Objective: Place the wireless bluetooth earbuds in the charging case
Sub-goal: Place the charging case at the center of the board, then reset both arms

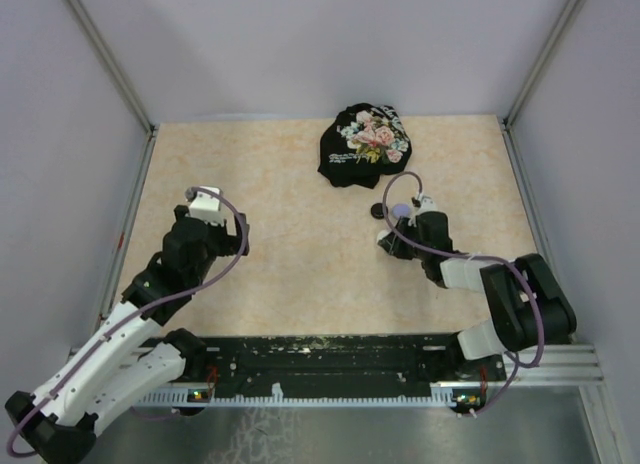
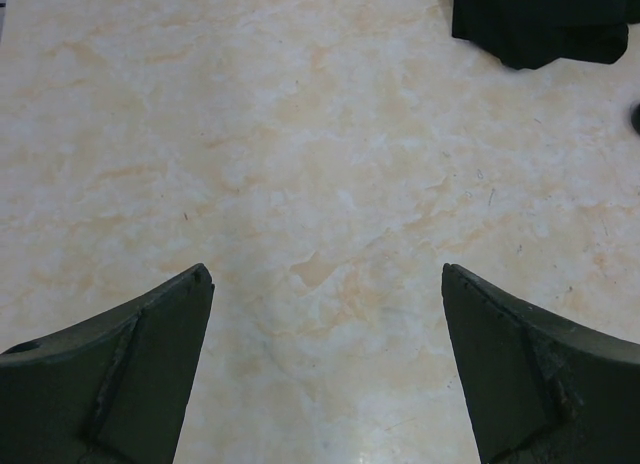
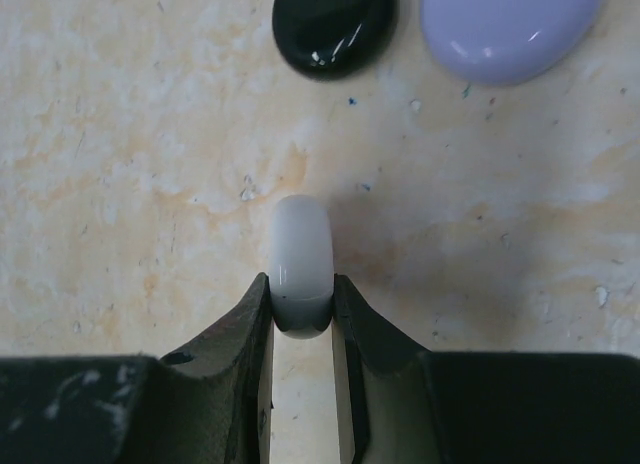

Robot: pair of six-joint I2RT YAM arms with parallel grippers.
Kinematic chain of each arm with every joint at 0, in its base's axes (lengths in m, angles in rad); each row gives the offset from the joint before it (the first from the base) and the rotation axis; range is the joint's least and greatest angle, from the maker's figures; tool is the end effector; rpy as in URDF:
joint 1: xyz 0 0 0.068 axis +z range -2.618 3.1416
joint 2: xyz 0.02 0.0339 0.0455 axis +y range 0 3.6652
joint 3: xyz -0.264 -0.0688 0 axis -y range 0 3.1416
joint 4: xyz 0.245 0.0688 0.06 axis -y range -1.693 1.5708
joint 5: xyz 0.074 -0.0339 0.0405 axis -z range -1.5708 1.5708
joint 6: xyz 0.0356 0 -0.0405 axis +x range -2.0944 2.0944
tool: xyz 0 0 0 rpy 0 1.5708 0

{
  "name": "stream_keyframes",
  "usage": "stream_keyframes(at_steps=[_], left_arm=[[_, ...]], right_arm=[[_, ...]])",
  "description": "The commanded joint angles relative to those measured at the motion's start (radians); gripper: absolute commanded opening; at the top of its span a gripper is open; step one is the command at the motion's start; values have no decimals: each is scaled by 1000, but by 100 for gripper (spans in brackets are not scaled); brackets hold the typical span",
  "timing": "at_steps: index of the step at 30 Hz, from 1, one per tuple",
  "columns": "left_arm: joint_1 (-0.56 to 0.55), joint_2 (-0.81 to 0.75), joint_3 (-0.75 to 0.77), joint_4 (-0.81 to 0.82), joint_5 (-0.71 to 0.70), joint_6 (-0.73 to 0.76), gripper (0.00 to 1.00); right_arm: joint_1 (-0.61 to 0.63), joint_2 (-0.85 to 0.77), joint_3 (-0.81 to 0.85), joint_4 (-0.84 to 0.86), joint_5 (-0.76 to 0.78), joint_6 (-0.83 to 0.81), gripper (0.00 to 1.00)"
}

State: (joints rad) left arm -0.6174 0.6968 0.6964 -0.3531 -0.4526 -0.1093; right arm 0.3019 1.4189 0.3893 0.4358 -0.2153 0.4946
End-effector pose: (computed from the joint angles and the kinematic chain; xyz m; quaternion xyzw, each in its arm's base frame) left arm 0.1411 -0.0811 0.3061 0.0768 0.8061 -0.0260 0.5862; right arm 0.2344 0.0810 0.1345 0.0343 0.8787 0.2684 0.3933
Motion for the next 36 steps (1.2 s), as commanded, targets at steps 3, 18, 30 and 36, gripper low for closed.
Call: stream_keyframes(at_steps=[3, 18, 30, 36], left_arm=[[69, -12, -17, 48, 61, 24, 100], [123, -97, -38, 59, 101, 4, 100], [130, -238, -27, 14, 114, -79, 100], [130, -355, -31, -47, 116, -124, 100]], right_arm=[[-56, 79, 117, 23, 5, 49, 9], [-71, -58, 155, -201, 176, 44, 82], [-71, -687, 90, -538, 311, -7, 92], [-72, -1079, 68, -710, 295, -75, 92]])
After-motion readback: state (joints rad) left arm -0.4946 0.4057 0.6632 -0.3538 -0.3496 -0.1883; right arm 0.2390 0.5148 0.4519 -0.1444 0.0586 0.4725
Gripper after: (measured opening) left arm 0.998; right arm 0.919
